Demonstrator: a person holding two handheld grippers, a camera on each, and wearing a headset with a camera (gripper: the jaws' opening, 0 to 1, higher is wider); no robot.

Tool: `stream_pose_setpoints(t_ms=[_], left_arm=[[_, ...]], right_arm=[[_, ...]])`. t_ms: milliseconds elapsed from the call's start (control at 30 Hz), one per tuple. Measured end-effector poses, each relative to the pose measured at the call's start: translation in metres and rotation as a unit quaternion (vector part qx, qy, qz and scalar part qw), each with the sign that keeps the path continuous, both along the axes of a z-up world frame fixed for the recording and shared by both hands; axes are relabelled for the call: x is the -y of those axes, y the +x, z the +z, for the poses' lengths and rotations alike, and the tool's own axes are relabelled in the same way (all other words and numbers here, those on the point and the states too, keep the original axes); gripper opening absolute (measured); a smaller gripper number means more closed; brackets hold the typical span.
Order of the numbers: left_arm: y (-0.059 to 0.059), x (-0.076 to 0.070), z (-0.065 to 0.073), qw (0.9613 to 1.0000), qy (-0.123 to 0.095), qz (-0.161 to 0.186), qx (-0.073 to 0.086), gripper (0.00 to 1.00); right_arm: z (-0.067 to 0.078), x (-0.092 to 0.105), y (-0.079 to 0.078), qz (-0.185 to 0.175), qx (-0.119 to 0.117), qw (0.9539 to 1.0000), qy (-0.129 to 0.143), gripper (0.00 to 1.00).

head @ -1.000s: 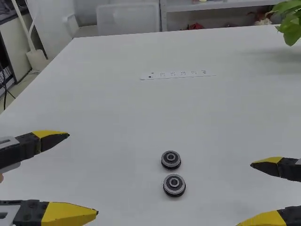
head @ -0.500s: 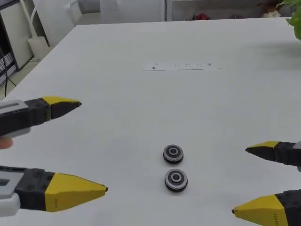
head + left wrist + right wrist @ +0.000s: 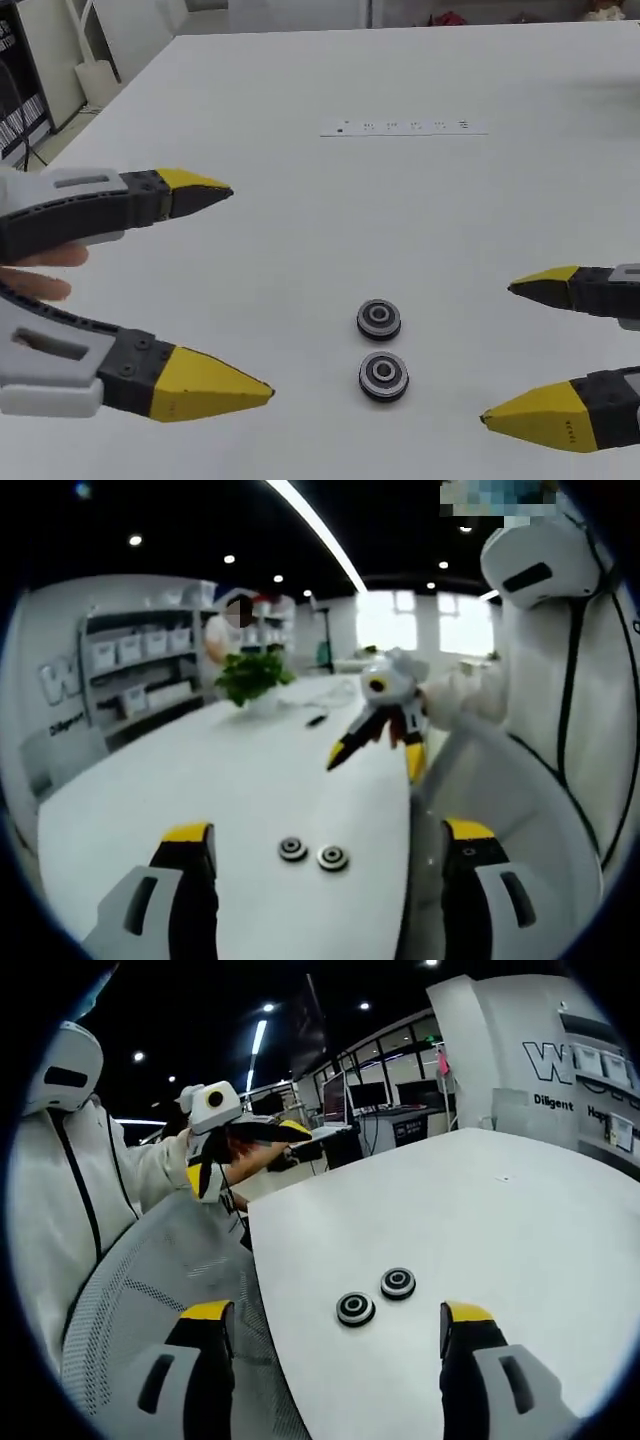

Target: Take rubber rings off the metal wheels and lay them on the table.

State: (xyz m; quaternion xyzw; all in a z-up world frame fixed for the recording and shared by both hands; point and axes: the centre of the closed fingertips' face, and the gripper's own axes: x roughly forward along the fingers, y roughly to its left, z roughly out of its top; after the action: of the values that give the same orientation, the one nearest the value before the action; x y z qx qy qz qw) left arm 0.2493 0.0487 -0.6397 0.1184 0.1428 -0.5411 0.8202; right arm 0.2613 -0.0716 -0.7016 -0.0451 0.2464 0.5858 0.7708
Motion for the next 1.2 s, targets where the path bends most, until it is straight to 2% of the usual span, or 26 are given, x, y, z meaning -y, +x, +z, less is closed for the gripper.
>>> stream_pose_setpoints(t_ms=[33,100,333,433,533,633,867,933,1033,1200], left_arm=[[0.001,0.002,-0.004,1.0,0.008,-0.004,-0.003,0.95],[0.002,0.006,-0.004,0.9999,0.01,-0.011,0.002,0.96],[0.012,0.024,-0.006,0.9995,-0.005,-0.032,0.004,0.94],[0.014,0.03,-0.015,0.999,0.004,-0.044,-0.008,0.92],[0.016,0.04,-0.022,0.9983,0.013,-0.057,-0.006,0.89],[0.017,0.05,-0.028,0.9975,0.009,-0.067,-0.019,0.88],[0.017,0.07,-0.048,0.9964,0.007,-0.078,-0.033,0.86],[0.016,0.071,-0.054,0.9964,0.008,-0.078,-0.033,0.87],[0.017,0.071,-0.061,0.9964,0.003,-0.073,-0.042,0.86],[0.024,0.067,-0.065,0.9973,-0.008,-0.059,-0.044,0.84]], right_arm=[[0.001,-0.001,0.0,0.003,0.0,1.0,0.001,0.81],[0.003,-0.004,0.0,0.009,0.002,0.9999,0.004,0.8],[0.005,-0.011,0.008,0.018,0.007,0.9997,0.011,0.78],[0.003,-0.012,0.009,0.024,0.01,0.9996,0.01,0.77],[0.0,-0.014,0.012,0.025,0.01,0.9996,0.011,0.76],[-0.003,-0.016,0.015,0.025,0.005,0.9996,0.015,0.76],[-0.011,-0.022,0.018,0.032,0.004,0.9993,0.018,0.71],[-0.014,-0.022,0.018,0.032,0.002,0.9993,0.018,0.69],[-0.018,-0.025,0.018,0.036,0.001,0.9992,0.019,0.68],[-0.027,-0.028,0.02,0.039,0.005,0.9991,0.019,0.62]])
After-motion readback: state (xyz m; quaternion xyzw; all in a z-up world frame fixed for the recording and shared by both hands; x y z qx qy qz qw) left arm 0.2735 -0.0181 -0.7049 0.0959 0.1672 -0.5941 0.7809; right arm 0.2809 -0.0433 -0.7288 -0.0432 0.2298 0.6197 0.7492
